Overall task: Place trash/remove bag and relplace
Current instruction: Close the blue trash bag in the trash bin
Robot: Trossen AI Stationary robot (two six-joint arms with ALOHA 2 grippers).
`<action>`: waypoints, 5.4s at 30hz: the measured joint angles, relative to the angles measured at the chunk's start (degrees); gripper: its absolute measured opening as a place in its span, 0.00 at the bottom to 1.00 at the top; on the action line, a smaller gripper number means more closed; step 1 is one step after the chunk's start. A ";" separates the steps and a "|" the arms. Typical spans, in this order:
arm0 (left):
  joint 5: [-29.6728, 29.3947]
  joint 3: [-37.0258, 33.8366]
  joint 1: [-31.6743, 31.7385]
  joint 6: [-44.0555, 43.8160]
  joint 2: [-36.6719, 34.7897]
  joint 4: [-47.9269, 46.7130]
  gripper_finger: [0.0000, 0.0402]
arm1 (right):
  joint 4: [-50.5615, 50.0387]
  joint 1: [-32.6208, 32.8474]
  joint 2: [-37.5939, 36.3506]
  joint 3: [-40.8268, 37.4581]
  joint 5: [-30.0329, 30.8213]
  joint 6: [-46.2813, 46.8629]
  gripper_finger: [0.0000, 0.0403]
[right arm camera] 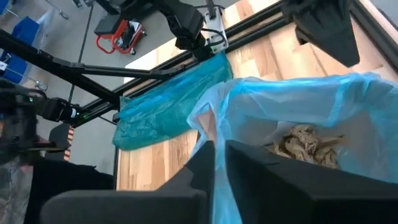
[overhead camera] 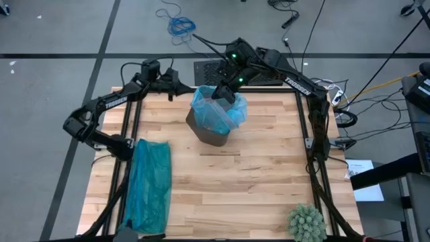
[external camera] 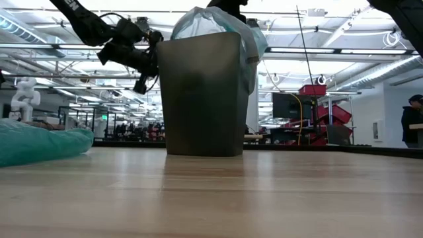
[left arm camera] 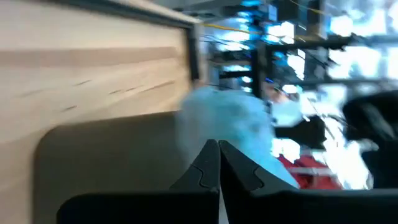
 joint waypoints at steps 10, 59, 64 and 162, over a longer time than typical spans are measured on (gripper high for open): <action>6.40 6.94 1.46 0.53 -5.33 15.33 0.01 | 0.13 -5.79 -1.88 0.00 6.09 0.18 0.44; 13.89 28.17 4.41 5.62 -12.25 14.47 0.00 | -5.58 19.68 -5.93 0.00 41.74 -4.23 0.00; 14.95 28.17 4.39 4.48 -13.22 13.41 0.00 | 1.48 16.28 -6.42 0.02 37.73 -17.08 0.00; 14.68 28.15 4.35 2.99 -16.76 11.50 0.00 | 38.46 -2.31 -21.76 -47.86 43.11 -22.84 0.21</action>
